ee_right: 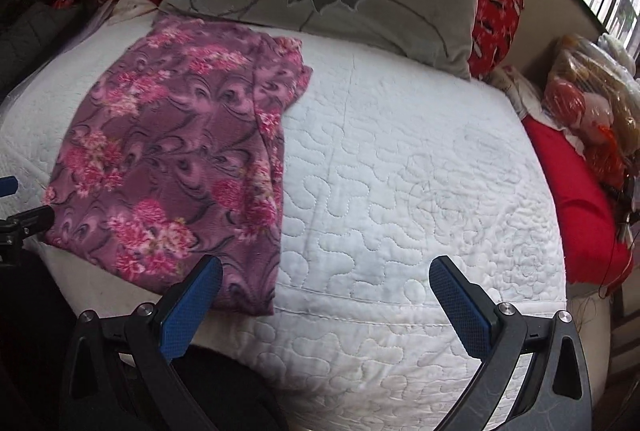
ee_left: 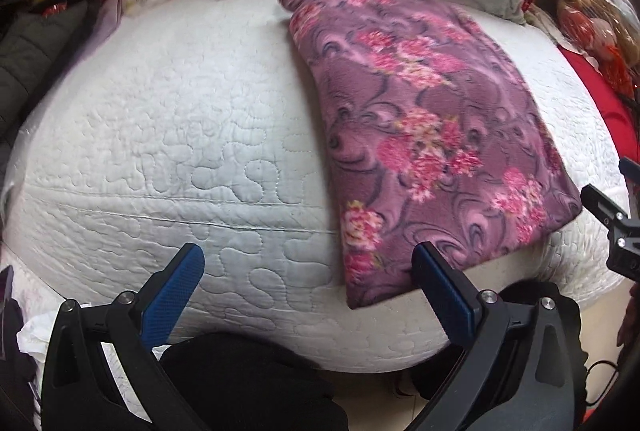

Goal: Fold small clothes

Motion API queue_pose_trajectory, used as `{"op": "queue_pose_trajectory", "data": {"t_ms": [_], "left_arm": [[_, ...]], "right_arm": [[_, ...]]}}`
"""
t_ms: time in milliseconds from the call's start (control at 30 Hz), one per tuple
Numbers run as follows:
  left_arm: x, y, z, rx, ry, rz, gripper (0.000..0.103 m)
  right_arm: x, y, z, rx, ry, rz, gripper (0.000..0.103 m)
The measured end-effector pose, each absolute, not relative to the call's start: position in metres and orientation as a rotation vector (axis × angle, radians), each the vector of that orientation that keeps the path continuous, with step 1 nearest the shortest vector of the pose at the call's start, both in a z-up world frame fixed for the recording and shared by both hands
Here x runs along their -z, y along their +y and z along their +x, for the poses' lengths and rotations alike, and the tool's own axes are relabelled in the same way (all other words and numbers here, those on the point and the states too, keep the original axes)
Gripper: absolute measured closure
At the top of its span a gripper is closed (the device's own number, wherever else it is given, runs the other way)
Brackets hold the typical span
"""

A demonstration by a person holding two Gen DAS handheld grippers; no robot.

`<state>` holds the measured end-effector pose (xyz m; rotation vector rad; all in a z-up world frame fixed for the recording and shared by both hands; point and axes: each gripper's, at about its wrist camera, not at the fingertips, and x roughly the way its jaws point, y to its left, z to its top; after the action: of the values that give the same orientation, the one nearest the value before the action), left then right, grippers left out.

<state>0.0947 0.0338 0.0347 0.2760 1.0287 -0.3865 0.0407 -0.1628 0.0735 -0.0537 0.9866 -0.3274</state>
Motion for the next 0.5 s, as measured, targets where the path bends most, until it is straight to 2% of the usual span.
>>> {"op": "queue_pose_trajectory", "data": {"t_ms": [200,500], "left_arm": [[-0.043,0.031,0.075,0.42,0.944,0.307,0.0],[-0.05,0.027,0.058,0.467,0.987,0.234,0.0]], "right_arm": [[-0.085,-0.157,0.024,0.319,0.931,-0.018,0.0],[-0.082,-0.146,-0.004,0.292,0.922,-0.014,0.0]]}}
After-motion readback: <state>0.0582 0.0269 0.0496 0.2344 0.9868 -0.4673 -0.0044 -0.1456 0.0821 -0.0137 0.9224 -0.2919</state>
